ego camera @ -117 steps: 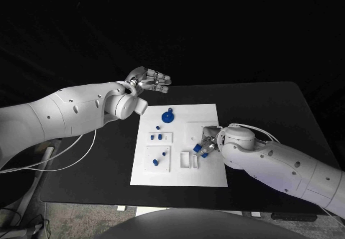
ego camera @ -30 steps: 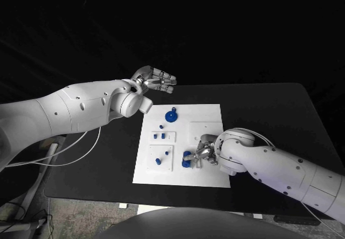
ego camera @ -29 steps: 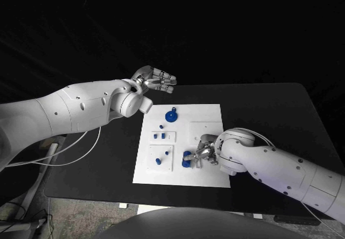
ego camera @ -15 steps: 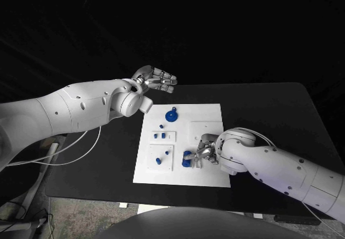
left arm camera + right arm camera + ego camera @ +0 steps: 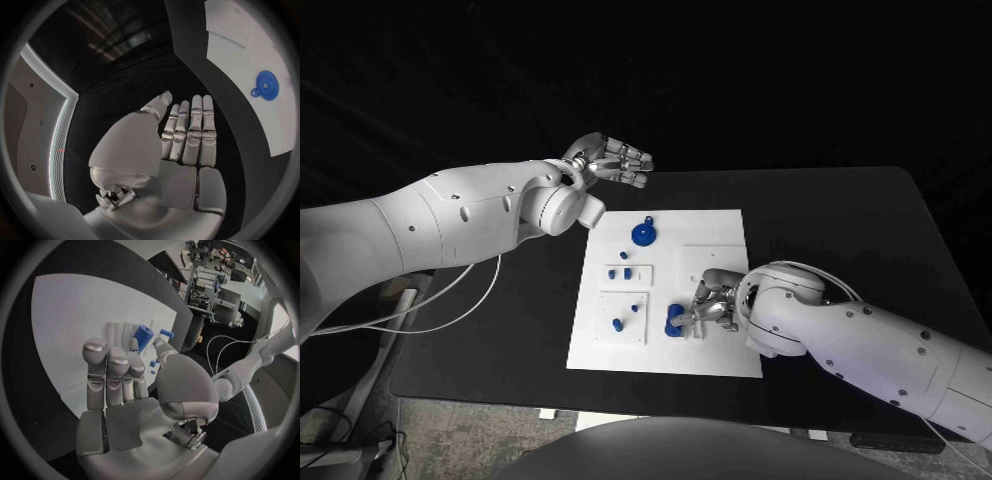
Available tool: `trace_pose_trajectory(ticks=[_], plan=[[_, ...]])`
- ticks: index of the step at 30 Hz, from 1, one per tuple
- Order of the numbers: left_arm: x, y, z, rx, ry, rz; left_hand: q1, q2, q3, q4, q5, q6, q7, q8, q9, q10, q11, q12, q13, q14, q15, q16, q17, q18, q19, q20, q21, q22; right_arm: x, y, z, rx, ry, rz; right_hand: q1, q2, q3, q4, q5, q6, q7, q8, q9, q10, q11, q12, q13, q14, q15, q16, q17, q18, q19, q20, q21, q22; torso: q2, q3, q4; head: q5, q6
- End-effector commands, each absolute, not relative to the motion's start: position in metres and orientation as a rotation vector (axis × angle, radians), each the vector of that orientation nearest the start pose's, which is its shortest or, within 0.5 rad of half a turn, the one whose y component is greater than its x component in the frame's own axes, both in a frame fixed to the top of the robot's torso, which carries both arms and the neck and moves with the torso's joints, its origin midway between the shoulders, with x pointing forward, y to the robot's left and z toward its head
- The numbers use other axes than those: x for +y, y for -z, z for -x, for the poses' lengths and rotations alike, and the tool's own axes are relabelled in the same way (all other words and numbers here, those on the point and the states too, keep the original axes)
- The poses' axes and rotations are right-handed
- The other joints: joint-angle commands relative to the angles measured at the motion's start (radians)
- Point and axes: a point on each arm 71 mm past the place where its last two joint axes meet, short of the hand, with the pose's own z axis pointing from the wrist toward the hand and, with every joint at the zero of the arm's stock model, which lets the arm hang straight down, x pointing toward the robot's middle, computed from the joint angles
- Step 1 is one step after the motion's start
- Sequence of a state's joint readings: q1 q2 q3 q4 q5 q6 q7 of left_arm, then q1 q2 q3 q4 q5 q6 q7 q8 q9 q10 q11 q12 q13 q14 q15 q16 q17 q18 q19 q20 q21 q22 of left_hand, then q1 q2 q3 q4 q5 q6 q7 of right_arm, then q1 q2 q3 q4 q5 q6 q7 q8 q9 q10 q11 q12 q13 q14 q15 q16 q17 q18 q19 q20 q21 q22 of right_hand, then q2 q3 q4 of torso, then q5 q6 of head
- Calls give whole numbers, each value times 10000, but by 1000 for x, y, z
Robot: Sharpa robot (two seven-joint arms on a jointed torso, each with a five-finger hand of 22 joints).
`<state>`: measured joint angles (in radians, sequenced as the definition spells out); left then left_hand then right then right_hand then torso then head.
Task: Assemble the parts on the task board
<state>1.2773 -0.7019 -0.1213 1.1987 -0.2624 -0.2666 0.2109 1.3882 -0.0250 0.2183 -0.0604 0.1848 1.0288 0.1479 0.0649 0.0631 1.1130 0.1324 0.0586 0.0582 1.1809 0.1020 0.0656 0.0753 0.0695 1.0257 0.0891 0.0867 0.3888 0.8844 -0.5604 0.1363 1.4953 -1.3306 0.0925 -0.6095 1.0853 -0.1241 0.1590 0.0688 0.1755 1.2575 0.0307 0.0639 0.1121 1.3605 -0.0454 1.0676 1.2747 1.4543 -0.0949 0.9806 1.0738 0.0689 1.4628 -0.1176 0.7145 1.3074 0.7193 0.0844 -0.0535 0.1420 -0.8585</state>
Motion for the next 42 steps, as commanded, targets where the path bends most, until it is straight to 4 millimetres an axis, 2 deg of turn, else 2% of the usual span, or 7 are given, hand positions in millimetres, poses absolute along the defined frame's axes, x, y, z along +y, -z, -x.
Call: trace_pose_trajectory(ticks=[1,6,8,15,21,36,42], plan=[[232,191,-548,16078,12122,8874,5,-43,62,19,8,-66,9,-22,-10,-42,-14,15,-5,-20,70,-12,5,-11,-62,1,33,16,-85,298,-422,23411,-5669,-251,186,-32,5,-151,391,107,-9,6,41,40,-34,-14,-15,12,-86,-39,-11,-53,598,-76,79,483,3,1,1,-7,-6],[232,191,-548,16084,12105,8878,-8,-39,85,32,10,-66,6,-19,-9,-44,-12,13,-5,-22,71,-12,7,-11,-71,3,30,39,-85,299,-419,23571,-5628,-129,373,-119,-20,-192,535,200,-67,5,397,78,-74,-18,-14,11,-110,-23,-7,-87,593,-104,132,456,4,-9,4,-13,-11],[232,191,-548,16086,12101,8878,-8,-39,85,32,10,-66,6,-19,-9,-44,-12,13,-5,-22,71,-12,7,-11,-71,3,30,39,-85,300,-419,23658,-5585,-77,448,-135,-9,-247,784,226,-88,5,462,91,-84,-6,-4,12,-114,-16,-4,-95,594,-107,160,458,4,-11,4,-19,-16],[232,191,-548,16100,12104,8875,-8,-39,85,32,10,-66,6,-19,-9,-44,-12,13,-5,-22,71,-12,7,-11,-71,3,30,39,-85,304,-417,23898,-5423,-20,653,-93,22,-473,1200,364,-166,1,668,177,-126,147,127,15,-126,-18,-17,-127,592,-118,183,451,3,-13,12,-21,-39],[232,191,-548,16104,12098,8876,-17,-38,87,47,9,-71,6,-19,-8,-43,-12,14,-5,-24,72,-13,7,-12,-71,5,26,43,-83,305,-417,23870,-5253,4,701,-30,56,-565,1335,382,-177,-2,706,197,-139,151,152,18,-128,-24,-30,-140,593,-122,189,448,6,-19,12,-39,-48],[231,191,-548,16180,12051,8811,-34,-45,80,70,10,-56,3,-13,-6,-37,-14,16,-4,-21,72,-11,9,-15,-70,9,16,39,-83,310,-422,23629,-4680,-160,476,751,205,-1529,1612,410,-238,-2,745,321,-183,194,283,25,-136,-2,-106,-179,597,-132,251,423,6,-19,19,-50,-57],[231,192,-548,16274,12123,8858,-93,-57,50,113,-12,-57,-1,-20,-9,-46,-11,13,-5,-19,78,-11,11,-21,-68,17,4,27,-86,312,-425,23564,-4645,-385,330,1062,328,-1944,1471,390,-249,-1,804,347,-186,231,349,21,-131,-15,-160,-186,589,-128,241,402,4,-18,8,-42,-61]])
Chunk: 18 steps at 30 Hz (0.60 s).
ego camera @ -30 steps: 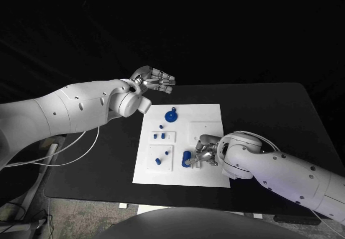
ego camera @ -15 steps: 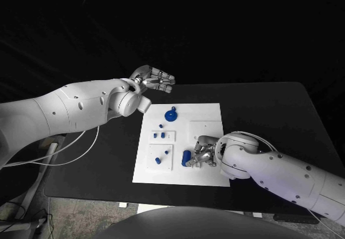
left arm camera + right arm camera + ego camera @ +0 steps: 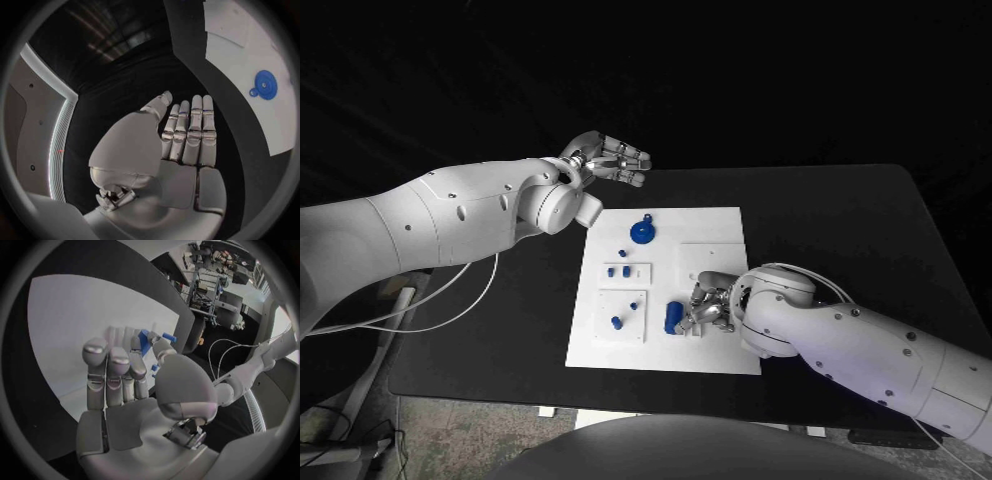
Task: Assemble the parts on the task board
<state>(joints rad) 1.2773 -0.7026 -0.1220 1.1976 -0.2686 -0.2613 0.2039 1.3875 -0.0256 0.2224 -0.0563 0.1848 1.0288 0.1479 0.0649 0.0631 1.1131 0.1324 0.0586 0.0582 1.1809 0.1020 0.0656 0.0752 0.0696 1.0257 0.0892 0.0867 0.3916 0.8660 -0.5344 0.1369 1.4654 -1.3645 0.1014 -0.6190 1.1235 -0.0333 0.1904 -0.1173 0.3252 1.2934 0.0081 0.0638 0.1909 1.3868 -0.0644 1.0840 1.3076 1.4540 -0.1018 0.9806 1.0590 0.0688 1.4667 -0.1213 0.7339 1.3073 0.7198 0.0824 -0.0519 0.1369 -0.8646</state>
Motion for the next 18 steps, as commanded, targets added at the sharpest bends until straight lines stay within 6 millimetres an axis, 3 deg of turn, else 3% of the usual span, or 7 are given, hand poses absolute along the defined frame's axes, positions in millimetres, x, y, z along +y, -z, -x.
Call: trace_pose_trajectory(ticks=[1,6,10,18], plan=[[231,192,-548,16286,12121,8860,-83,-51,4,79,-14,-53,-6,-14,-7,-53,-9,13,-4,-28,79,-14,11,-22,-68,20,-7,-14,-86,312,-425,23561,-4641,-408,-118,183,22,-153,-23,27,-22,-1,32,88,5,66,30,18,-63,-15,-24,-186,552,-91,57,403,0,2,-8,9,-1],[231,192,-548,16370,12146,8870,-85,-58,-11,97,-20,-52,-8,-16,-7,-54,-10,14,-4,-37,83,-13,13,-22,-56,24,-25,-41,-89,313,-426,23561,-4586,-497,-162,240,42,-213,43,19,-20,0,48,92,4,54,35,17,-63,-5,-32,-186,550,-90,50,398,-3,11,-11,-3,1],[232,193,-548,16483,12161,8921,-86,-65,-34,122,-27,-50,-9,-16,-7,-66,-5,13,-4,-47,87,-13,14,-22,-43,31,-54,-88,-92,315,-427,23673,-4549,-645,-195,276,130,-277,454,-3,-12,1,60,89,6,39,35,16,-62,3,-35,-189,551,-90,58,398,1,9,-8,-7,3],[233,194,-548,16528,12151,8952,-86,-65,-34,122,-27,-50,-9,-16,-7,-66,-5,13,-4,-47,87,-13,14,-22,-43,31,-54,-88,-94,317,-426,23901,-4690,-676,-261,274,144,-275,501,-5,-9,0,70,89,7,35,36,18,-61,15,-31,-190,550,-89,67,399,2,8,-10,-17,0]])
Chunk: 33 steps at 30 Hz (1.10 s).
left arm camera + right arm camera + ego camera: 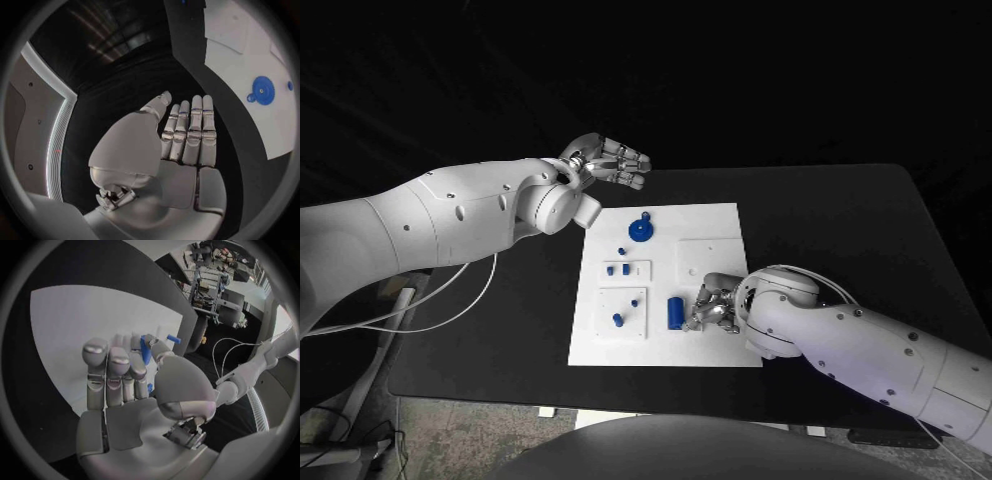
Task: Assemble the parts on the task board
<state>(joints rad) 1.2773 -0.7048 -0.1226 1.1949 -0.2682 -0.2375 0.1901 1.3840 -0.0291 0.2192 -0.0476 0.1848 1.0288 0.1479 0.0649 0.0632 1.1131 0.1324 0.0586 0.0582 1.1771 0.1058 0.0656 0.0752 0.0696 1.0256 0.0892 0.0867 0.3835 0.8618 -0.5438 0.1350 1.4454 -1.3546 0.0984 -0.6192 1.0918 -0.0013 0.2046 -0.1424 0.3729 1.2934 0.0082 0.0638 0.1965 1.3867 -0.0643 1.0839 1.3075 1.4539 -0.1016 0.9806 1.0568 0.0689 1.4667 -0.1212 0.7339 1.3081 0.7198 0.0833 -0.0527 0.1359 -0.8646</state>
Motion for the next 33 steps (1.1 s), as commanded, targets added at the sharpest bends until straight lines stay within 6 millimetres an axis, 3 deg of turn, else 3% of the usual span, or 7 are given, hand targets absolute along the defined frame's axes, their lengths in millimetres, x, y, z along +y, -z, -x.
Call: trace_pose_trajectory(ticks=[1,20,27,33], plan=[[233,194,-548,16531,12152,8952,-42,-30,-7,41,-24,-52,-8,-16,-7,-68,-4,13,-4,-12,51,-13,15,-21,-36,32,-64,-30,-94,317,-426,23924,-4705,-669,29,-48,10,-25,18,-7,-9,1,19,83,8,23,33,11,-62,-1,-22,-188,545,-90,38,383,0,-4,-5,-7,0],[233,194,-548,16540,12120,8973,-14,-29,-19,59,-12,-69,-3,-18,-8,-78,-1,14,-4,-23,54,-13,16,-23,-14,36,-91,-111,-94,322,-423,24035,-4764,-675,-66,-38,-222,112,-369,-3,-10,-1,16,87,12,21,44,8,-60,-11,-45,-183,545,-87,11,372,1,-9,4,-7,-25],[233,194,-548,16456,12115,8956,-14,-29,-19,59,-12,-69,-3,-18,-8,-78,-1,14,-4,-23,54,-13,16,-23,-14,36,-91,-111,-103,317,-424,23433,-4995,-1137,-27,-143,-393,205,-436,-155,39,2,38,39,42,-30,19,9,-56,-3,-39,-168,551,-88,22,368,-9,10,-9,-85,85],[235,192,-548,16152,12209,8918,0,-34,-25,59,-35,-59,-6,-16,-8,-56,-9,16,-4,-2,46,-8,20,-26,10,30,-89,-189,-128,297,-427,22645,-5550,-1952,93,-293,-573,538,-1022,-758,264,-9,-8,58,197,205,159,14,31,68,13,-83,556,-6,108,390,-18,29,-38,-247,251]])
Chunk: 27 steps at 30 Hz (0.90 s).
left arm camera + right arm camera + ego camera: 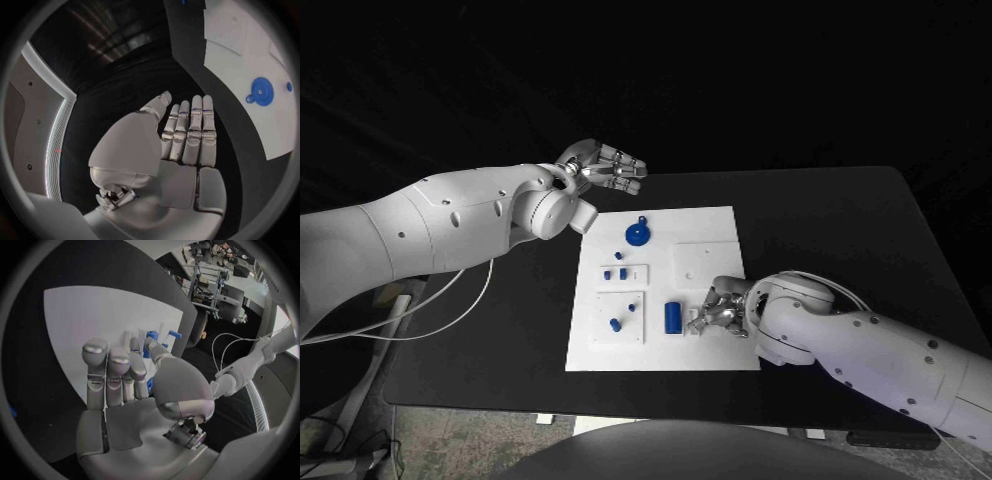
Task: Assemble the parts on the task board
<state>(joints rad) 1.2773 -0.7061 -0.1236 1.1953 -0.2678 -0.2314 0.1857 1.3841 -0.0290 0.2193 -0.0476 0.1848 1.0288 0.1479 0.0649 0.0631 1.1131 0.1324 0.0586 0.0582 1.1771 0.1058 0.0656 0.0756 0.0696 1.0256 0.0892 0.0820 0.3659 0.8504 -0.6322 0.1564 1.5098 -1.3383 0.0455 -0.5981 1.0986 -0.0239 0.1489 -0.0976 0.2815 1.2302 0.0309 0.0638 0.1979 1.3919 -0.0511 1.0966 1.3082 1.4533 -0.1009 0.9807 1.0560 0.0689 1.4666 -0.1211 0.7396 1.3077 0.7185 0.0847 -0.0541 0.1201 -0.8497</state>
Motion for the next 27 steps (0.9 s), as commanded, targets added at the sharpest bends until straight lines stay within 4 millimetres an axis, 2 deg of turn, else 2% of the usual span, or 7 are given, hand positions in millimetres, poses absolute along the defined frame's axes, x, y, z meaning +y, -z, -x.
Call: trace_pose_trajectory(ticks=[1,3,8,12,16,22,27], plan=[[235,191,-548,16074,12245,8916,-2,-34,-25,59,-43,-54,-8,-15,-7,-44,-14,19,-2,6,44,-5,18,-26,14,29,-40,-17,-133,291,-429,22500,-5627,-2071,42,-87,-20,123,-126,-189,60,-6,-35,15,79,101,162,20,32,78,27,-72,558,0,70,400,-9,21,-34,-123,140],[237,190,-548,15900,12326,8911,-4,-40,-30,56,-60,-41,-14,-13,-6,-29,-18,16,-3,16,39,-7,20,-27,18,25,-39,-24,-147,279,-433,22186,-5732,-2335,64,-127,-29,206,-220,-318,108,-6,-69,25,119,129,172,21,52,104,43,-53,558,20,111,416,-9,21,-46,-194,191],[242,188,-547,15520,12513,8997,-34,-46,-99,68,-230,-12,-26,-14,-7,20,-34,17,-3,49,31,-8,25,-53,28,23,-54,-84,-180,250,-445,21435,-5776,-2880,128,-278,-42,457,-575,-467,177,-7,-146,61,166,233,219,20,75,163,80,-12,562,51,230,461,-54,62,-131,-299,277],[247,187,-547,15322,12594,9040,-42,-36,-232,79,-741,-2,-35,-13,-6,41,-38,18,-2,60,34,-8,30,-76,40,34,-77,-163,-208,233,-453,21044,-5515,-3379,198,-515,63,799,-718,-510,212,-9,-225,86,195,287,237,21,87,222,111,9,566,69,334,505,-114,117,-225,-343,330],[249,188,-546,15238,12668,9060,0,23,-469,89,-1007,-1,-38,-13,-6,60,-44,20,-1,68,36,-8,40,-89,85,39,-93,-330,-232,228,-458,20964,-5057,-3814,323,-645,131,1036,-732,-505,219,-7,-288,88,198,297,234,20,94,264,126,17,566,78,388,533,-161,158,-296,-404,336],[253,190,-543,15207,12718,9094,119,163,-814,61,-1008,-5,-41,-13,-7,116,-62,18,-2,82,26,-7,50,-101,185,27,-69,-803,-260,230,-461,21186,-4184,-4214,376,-682,146,1036,-541,-558,235,-5,-320,59,211,259,214,13,94,262,120,18,560,76,388,538,-191,202,-352,-543,333],[257,191,-541,15165,12691,9139,112,169,-822,61,-1003,-12,-45,-15,-7,223,-96,25,0,100,15,-5,51,-108,203,20,-59,-882,-275,231,-461,21336,-3542,-4290,428,-684,175,999,-489,-661,272,-8,-367,12,232,182,172,1,109,223,86,21,551,90,338,528,-183,186,-324,-789,405]])
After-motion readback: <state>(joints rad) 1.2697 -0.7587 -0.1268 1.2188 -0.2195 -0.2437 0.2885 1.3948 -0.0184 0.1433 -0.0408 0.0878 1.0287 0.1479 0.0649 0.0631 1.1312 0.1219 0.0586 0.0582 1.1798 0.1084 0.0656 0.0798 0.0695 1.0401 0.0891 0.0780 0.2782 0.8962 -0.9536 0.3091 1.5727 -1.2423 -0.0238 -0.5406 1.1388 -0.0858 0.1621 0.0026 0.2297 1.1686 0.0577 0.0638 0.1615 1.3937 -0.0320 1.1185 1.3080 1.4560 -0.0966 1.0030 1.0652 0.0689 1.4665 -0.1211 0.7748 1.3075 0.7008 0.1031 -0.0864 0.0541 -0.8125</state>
